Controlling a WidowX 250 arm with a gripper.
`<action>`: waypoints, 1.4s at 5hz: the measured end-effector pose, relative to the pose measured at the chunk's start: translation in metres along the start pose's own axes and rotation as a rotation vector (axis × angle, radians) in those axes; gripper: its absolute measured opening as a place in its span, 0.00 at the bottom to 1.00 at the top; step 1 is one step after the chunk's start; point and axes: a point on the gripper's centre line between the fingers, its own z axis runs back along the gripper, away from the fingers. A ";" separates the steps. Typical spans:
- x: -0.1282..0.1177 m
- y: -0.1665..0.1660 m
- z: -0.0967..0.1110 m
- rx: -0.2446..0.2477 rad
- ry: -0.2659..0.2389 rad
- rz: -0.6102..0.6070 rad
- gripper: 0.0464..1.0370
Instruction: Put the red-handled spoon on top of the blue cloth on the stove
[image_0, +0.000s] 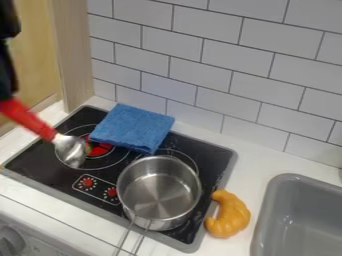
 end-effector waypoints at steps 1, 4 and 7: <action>0.017 0.013 -0.016 -0.021 -0.079 0.061 0.14; 0.118 0.055 -0.022 -0.041 -0.136 0.068 0.14; 0.096 0.082 -0.056 -0.016 0.006 0.136 0.14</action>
